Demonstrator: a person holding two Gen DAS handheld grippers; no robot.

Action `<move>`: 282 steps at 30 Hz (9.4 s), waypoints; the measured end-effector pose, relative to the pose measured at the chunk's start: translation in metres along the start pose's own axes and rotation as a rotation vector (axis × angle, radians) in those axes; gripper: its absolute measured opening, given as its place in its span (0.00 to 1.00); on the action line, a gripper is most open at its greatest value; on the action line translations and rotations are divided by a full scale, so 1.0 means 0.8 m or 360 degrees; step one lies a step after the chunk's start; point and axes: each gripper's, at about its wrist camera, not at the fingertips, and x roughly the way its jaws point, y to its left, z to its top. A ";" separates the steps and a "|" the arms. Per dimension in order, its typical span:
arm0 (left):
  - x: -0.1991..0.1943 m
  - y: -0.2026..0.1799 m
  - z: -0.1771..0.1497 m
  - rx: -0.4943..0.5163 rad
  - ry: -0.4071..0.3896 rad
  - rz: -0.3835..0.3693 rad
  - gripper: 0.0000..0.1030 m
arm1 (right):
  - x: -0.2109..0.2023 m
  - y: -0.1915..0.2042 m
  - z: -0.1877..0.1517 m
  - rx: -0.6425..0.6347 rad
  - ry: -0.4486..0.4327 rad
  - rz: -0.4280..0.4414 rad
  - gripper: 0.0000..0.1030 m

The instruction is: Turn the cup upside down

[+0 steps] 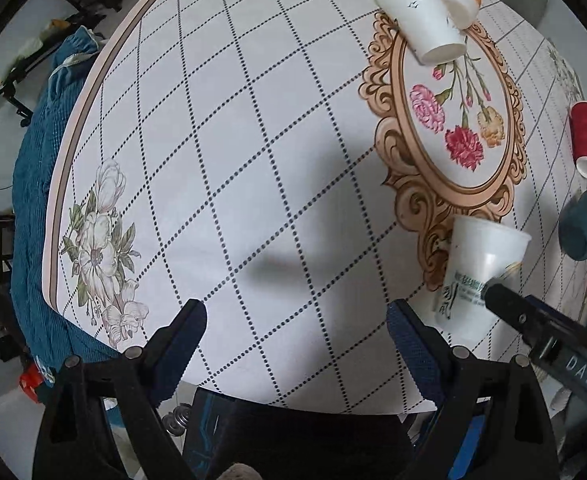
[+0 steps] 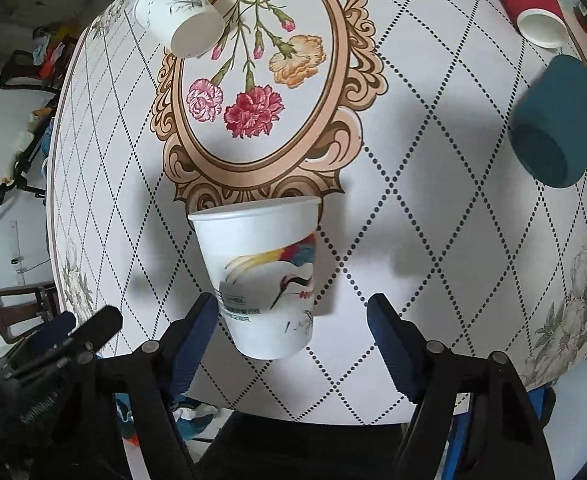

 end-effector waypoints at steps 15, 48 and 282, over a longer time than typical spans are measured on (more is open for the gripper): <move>-0.010 0.055 -0.015 0.0135 -0.0180 0.0073 0.89 | -0.058 0.027 -0.027 -0.0290 -0.0204 -0.0252 0.80; 0.093 0.049 0.002 0.0101 0.0047 0.0060 0.90 | 0.103 0.058 -0.166 -0.4674 0.0066 -0.1969 0.81; -0.370 0.033 -0.399 0.0159 -0.1196 -0.0058 0.97 | -0.448 0.043 -0.431 -0.0366 -0.1332 -0.0284 0.96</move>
